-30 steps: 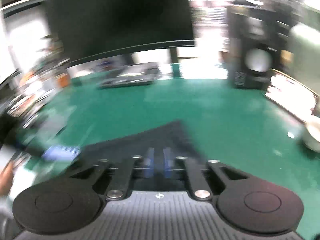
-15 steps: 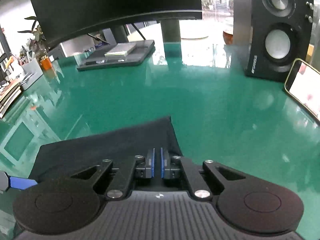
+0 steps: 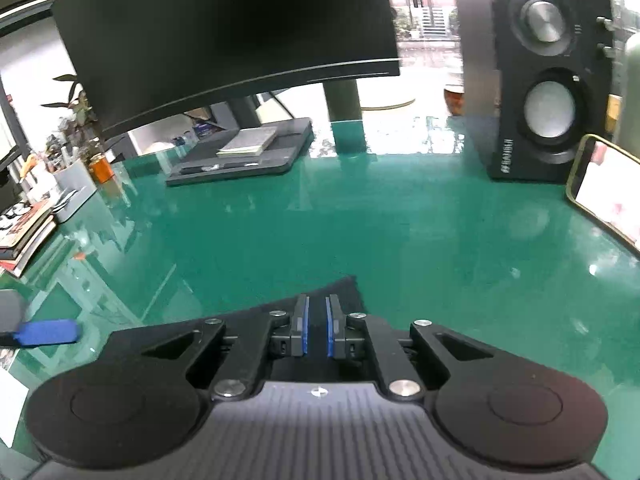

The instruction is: Fold clothes

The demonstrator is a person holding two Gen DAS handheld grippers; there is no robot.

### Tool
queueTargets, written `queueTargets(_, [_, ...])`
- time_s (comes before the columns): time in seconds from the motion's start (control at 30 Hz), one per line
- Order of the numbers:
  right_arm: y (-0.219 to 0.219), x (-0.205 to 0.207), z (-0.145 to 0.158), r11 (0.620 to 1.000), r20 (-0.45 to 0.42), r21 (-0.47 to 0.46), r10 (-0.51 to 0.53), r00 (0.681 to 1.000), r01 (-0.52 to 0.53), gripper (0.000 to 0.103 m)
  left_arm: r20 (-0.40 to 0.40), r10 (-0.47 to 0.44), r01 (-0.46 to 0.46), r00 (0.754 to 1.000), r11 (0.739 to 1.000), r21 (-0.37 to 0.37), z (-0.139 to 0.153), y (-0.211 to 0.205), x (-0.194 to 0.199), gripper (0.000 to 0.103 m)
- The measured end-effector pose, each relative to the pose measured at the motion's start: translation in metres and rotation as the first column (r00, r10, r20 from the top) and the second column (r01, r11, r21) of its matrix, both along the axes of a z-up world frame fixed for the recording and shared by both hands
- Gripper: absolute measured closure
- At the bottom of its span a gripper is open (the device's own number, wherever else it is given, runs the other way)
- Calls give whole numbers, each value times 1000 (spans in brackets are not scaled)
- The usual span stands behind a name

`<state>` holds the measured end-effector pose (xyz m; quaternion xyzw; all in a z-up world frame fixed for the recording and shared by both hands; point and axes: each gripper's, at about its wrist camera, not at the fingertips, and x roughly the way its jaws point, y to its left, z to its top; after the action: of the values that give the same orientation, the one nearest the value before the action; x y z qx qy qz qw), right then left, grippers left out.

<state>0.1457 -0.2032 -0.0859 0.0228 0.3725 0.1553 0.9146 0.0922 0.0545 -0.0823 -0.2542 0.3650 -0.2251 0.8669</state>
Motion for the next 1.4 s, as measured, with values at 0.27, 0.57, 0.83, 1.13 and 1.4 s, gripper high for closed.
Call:
queueTargets(0.27, [18,12,-2,998,4,-27,62,998,-62,95,-109,-28,41,994,993,113,-25,-22,17,53])
queueTargets(0.57, [0,29,-19,999,-48,-36,13,999,-14,95,-140,-14,27,990,996,89,-33,-12,22,53])
queueTargets(0.83, [-5,26,-22,1000,-42,-5,5,999,-5,98,-146,-26,36,989,997,68,-35,-8,25,53])
queueTargets(1.13, [-5,26,-22,1000,-46,3,-8,999,8,98,-148,-42,52,988,996,68,-35,-7,28,52])
queueTargets(1.4, [-4,27,-22,1000,-45,-3,-8,999,7,98,-149,-50,60,988,996,61,-36,-6,29,52])
